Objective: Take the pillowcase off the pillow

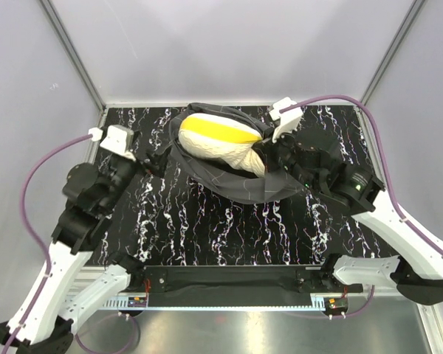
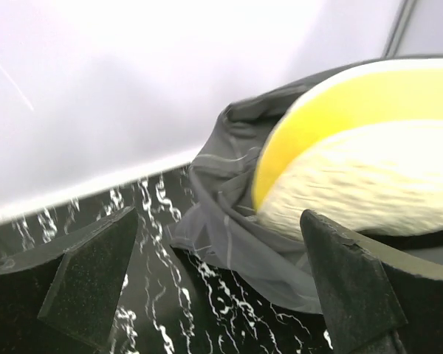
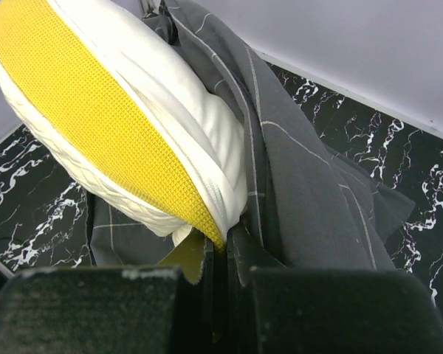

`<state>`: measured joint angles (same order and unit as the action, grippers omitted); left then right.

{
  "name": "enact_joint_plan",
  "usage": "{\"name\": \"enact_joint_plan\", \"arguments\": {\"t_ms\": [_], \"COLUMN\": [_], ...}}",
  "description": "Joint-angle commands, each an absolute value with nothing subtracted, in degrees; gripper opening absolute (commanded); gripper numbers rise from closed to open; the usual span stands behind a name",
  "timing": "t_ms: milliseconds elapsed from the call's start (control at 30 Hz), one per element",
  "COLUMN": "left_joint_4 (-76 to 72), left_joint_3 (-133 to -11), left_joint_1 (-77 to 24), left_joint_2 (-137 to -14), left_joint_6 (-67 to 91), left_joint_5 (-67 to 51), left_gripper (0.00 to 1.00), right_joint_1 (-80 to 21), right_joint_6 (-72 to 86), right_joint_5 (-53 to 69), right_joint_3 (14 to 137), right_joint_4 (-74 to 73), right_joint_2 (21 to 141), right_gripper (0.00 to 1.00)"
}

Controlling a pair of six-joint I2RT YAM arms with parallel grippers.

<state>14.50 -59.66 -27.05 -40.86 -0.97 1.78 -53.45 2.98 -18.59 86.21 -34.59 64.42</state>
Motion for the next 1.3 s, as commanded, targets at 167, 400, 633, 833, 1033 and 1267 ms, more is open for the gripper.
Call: {"name": "enact_joint_plan", "arguments": {"t_ms": [167,400,633,833,1033,1267], "left_joint_4": [16.5,24.2,28.4,24.1,23.0,23.7], "left_joint_3": [-64.0,-73.0,-78.0,-75.9,-77.0,-78.2], "left_joint_1": [-27.1,-26.7,-25.3,-24.3,-24.1,-24.0], "left_joint_2": [-37.9,-46.0,-51.5,-50.6,-54.8,-56.6], "left_joint_6": [-9.7,-15.7,-18.5,-17.6,-16.8,-17.4], "left_joint_5": [-17.4,-32.2,-38.9,-37.0,-41.0,-42.2], "left_gripper": [0.99,0.99,0.99,0.99,0.99,0.99], "right_joint_1": [-51.6,-51.0,-50.9,-50.9,-50.9,-50.9], "right_joint_6": [1.9,1.6,0.4,-1.5,-2.1,-2.7], "right_joint_5": [-15.6,-4.9,2.0,5.2,8.8,10.7], "right_joint_3": [91.0,93.3,91.1,91.6,91.2,91.1], "right_joint_4": [-26.6,-31.2,-31.5,-34.0,-34.3,-35.5], "right_joint_2": [65.8,66.2,62.0,61.4,61.5,62.6], "right_gripper": [0.00,0.00,0.00,0.00,0.00,0.00]}}
